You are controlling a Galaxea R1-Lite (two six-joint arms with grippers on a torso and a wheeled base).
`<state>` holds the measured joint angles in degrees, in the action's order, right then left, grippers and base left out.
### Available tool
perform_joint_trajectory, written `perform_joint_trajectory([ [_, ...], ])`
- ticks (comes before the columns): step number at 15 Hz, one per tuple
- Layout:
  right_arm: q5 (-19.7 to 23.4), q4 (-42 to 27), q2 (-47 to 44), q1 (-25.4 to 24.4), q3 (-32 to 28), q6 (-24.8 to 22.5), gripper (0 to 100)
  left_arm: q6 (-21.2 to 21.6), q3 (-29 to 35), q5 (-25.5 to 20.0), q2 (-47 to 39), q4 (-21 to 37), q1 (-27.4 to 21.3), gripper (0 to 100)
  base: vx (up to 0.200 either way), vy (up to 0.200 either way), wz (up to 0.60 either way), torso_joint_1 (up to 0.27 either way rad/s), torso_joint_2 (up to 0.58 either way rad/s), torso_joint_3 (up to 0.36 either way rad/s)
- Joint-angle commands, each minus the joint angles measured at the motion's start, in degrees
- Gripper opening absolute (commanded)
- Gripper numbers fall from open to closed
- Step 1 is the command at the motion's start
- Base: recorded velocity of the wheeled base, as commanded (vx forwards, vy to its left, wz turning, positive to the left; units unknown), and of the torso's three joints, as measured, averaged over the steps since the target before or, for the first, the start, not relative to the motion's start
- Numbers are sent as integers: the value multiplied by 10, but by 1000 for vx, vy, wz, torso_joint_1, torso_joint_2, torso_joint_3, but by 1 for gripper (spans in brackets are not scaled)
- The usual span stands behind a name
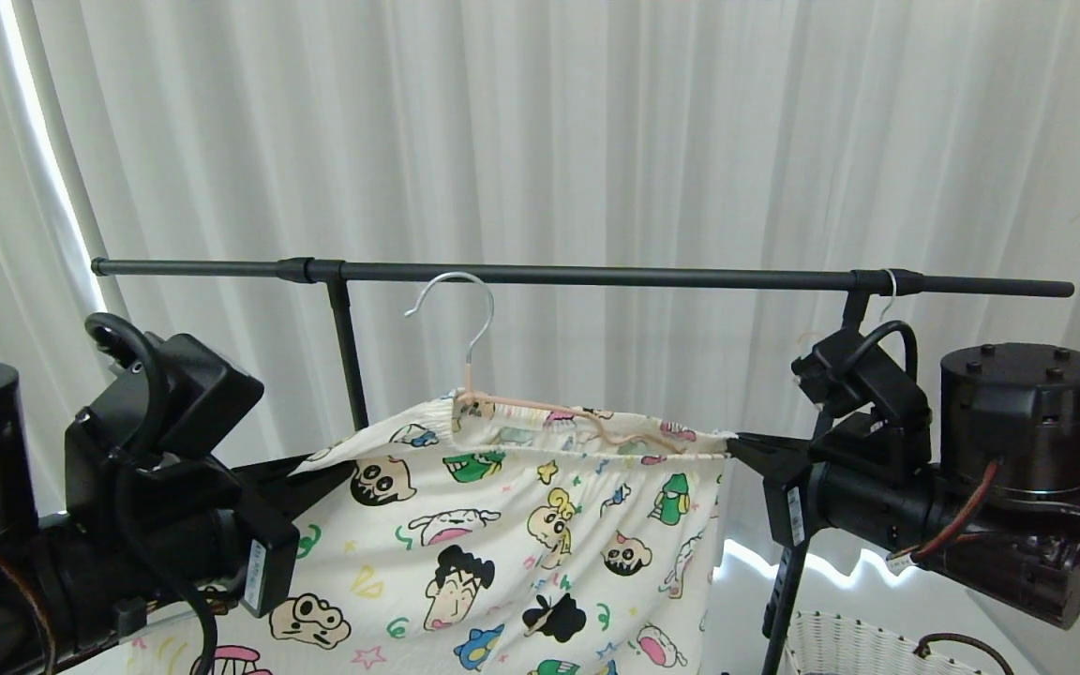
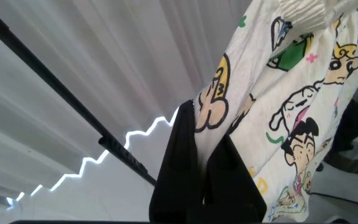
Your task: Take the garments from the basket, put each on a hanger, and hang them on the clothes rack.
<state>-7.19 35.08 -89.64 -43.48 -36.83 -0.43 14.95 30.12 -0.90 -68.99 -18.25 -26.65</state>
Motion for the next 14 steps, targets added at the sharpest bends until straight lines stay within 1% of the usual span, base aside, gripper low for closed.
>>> perform_joint_trajectory([
  [1, -3, 2, -4, 0, -1, -19, 100, 0, 0, 0, 2, 0, -2, 0, 0, 0, 0, 0, 0, 0],
  [2, -2, 4, -5, 0, -2, -26, 100, 0, 0, 0, 4, 0, -9, 0, 0, 0, 0, 0, 0, 0],
  [6, 2, 12, 3, 0, -3, -25, 100, 0, 0, 0, 9, 0, -13, 0, 0, 0, 0, 0, 0, 0],
  [9, 31, 5, 18, 26, -11, -26, 100, -1, -11, -1, 32, -8, -31, 0, 0, 0, 0, 0, 0, 0],
  [10, 51, -22, 27, 33, -28, -28, 100, -1, -33, -2, 41, -34, -32, 0, 0, 0, 0, 0, 0, 0],
  [11, 52, -24, 28, 33, -30, -28, 100, -1, -35, -2, 41, -35, -32, 0, 0, 0, 0, 0, 0, 0],
  [12, 85, -85, 38, 32, -69, -29, 100, 0, -97, -3, 40, -121, -30, 0, 0, 0, 0, 0, 0, 0],
  [13, 104, -120, 40, 28, -91, -39, 100, 5, -125, -4, 38, -165, -33, 0, 0, 0, 0, 0, 0, 0],
  [14, 111, -138, 41, 24, -104, -50, 100, 6, -135, -6, 37, -181, -34, 0, 0, 0, 0, 0, 0, 0],
])
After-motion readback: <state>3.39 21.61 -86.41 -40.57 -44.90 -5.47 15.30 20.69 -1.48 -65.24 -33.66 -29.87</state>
